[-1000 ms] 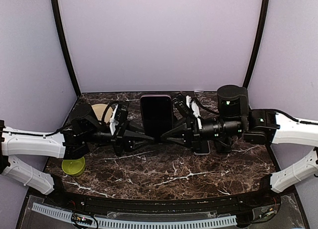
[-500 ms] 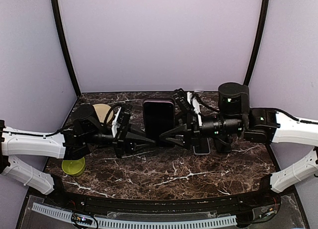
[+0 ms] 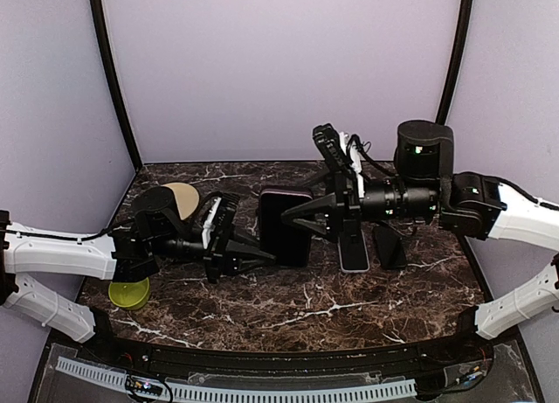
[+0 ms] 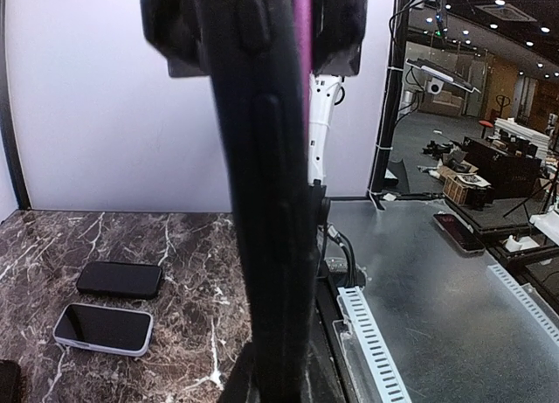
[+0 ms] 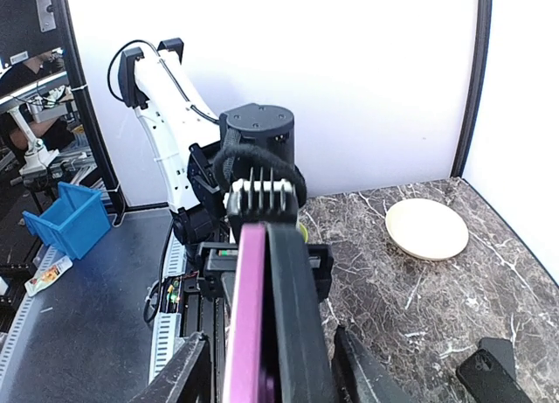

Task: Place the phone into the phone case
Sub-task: Press the phone against the phone case.

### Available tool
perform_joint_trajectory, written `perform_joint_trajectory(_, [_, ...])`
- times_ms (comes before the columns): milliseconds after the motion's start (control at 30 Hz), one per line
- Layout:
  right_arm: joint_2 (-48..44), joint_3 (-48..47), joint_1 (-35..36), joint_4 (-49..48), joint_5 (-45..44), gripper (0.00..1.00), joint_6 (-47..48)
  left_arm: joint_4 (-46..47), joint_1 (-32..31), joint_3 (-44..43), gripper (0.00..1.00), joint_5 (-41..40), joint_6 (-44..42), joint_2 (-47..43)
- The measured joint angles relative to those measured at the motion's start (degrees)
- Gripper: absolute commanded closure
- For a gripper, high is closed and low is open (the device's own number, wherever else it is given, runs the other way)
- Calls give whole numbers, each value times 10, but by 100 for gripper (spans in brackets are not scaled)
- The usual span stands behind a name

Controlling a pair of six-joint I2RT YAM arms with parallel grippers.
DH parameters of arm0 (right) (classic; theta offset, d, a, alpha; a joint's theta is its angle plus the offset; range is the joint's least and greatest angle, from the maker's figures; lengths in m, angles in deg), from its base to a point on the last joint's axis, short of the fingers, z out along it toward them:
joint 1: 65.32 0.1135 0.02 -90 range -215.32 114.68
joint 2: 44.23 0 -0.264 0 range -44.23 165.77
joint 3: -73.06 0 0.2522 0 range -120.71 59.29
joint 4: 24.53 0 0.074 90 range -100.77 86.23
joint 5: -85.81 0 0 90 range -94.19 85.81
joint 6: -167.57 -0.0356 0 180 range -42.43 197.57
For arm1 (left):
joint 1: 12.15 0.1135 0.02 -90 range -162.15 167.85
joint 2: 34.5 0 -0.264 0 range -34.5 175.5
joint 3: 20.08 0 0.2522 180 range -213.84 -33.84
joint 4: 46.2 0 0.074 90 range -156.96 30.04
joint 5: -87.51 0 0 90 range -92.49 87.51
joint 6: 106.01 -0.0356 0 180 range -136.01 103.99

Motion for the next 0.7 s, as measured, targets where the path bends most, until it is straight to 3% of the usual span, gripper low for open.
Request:
perform_joint_trajectory(100, [2, -15, 0, 16, 1, 59, 2, -14, -2, 0, 100, -6, -10, 5])
perform_joint_trajectory(200, [9, -21, 0, 28, 5, 70, 4, -21, -3, 0, 100, -12, -23, 5])
perform_joint_trajectory(333, [20, -21, -1, 35, 10, 75, 5, -27, -3, 0, 100, -14, -33, 5])
perform_joint_trajectory(467, [26, -21, -2, 40, 18, 100, 4, -30, -3, 0, 100, -14, -37, 6])
perform_joint_trajectory(533, [26, -21, -3, 41, 22, 100, 5, -32, -3, 0, 100, -15, -38, 6])
perform_joint_trajectory(700, [27, -21, -3, 42, 25, 100, 6, -34, -4, 0, 69, -16, -38, 6])
